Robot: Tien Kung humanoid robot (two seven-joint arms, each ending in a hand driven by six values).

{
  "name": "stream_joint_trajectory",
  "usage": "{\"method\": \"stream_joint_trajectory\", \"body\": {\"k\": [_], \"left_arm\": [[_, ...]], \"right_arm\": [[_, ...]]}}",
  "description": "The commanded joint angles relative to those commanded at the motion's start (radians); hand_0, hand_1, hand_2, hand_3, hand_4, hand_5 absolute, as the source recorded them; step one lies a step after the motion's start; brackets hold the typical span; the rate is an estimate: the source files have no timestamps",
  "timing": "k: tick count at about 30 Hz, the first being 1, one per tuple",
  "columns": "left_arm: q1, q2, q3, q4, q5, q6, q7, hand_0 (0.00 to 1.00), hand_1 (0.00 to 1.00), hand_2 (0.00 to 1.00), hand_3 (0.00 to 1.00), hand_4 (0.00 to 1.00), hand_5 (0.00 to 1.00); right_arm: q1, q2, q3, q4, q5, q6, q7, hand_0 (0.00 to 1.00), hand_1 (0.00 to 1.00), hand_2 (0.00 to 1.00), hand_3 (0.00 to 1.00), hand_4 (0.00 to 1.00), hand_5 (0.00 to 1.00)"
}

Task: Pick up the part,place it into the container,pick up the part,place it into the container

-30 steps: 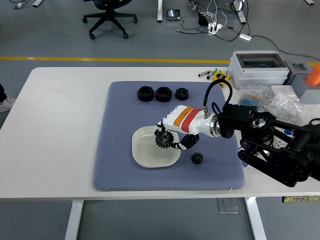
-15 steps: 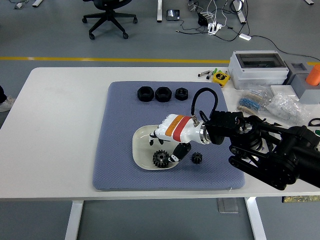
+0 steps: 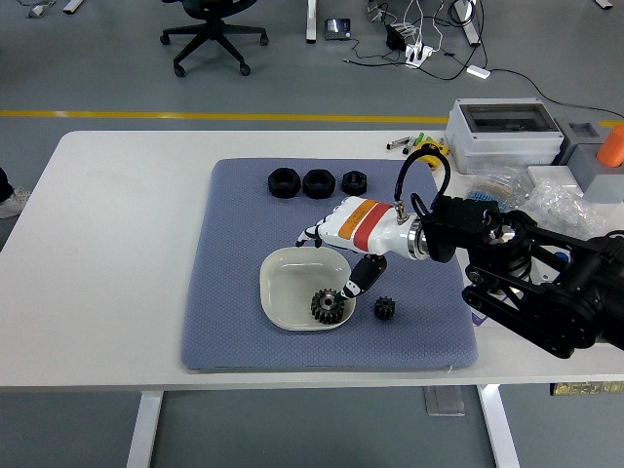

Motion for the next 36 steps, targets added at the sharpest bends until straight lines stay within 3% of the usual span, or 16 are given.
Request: {"method": "stream_joint_trajectory", "body": {"k": [4,5,13,28,29,34,35,36], "left_arm": [[0.003,0.001,-0.004,0.001,0.0,0.002,0.0,0.742,0.695,0.644,0.584,0.642,0.622],[0.003,0.002,-0.005,0.001,0.0,0.002,0.0,0.742,0.689,0.642,0.583,0.642,0.623],[0.009,0.004,-0.015,0.002,0.02,0.001,0.003,0.742,0.686,0.641,0.584,0.642,0.622],[0.017,-0.001,-0.026,0.002,0.04,-0.002,0.006,0.742,0.69,0.64,0.583,0.642,0.623],[0.017,-0.001,-0.027,0.002,0.041,-0.002,0.007,0.742,0.695,0.638,0.582,0.642,0.623],[0.014,-0.002,-0.023,0.002,0.036,-0.002,0.005,0.742,0.695,0.638,0.582,0.642,0.623],[0.013,-0.002,-0.022,0.002,0.036,-0.002,0.005,0.741,0.696,0.637,0.583,0.641,0.621],[0.012,-0.003,-0.021,0.002,0.033,-0.002,0.005,0.741,0.696,0.637,0.583,0.641,0.621]], "right_arm": [[-0.02,-0.038,0.022,0.022,0.003,0.017,0.001,0.183,0.283,0.684,0.752,0.998,0.435],[-0.022,-0.042,0.024,0.025,0.002,0.02,0.0,0.181,0.279,0.662,0.666,0.977,0.425],[-0.07,-0.094,0.01,0.063,-0.006,0.044,-0.007,0.175,0.28,0.651,0.638,0.93,0.39],[-0.123,-0.087,0.009,-0.005,-0.003,0.015,-0.004,0.17,0.28,0.638,0.625,0.897,0.373],[-0.124,-0.088,0.007,-0.009,-0.004,0.014,-0.003,0.17,0.278,0.626,0.615,0.827,0.335],[-0.131,-0.084,0.001,-0.027,-0.009,0.007,0.004,0.17,0.278,0.626,0.615,0.827,0.335],[-0.131,-0.084,0.0,-0.028,-0.01,0.007,0.004,0.166,0.277,0.605,0.6,0.732,0.278],[-0.133,-0.084,-0.002,-0.03,-0.011,0.006,0.006,0.166,0.277,0.605,0.6,0.732,0.278]]}}
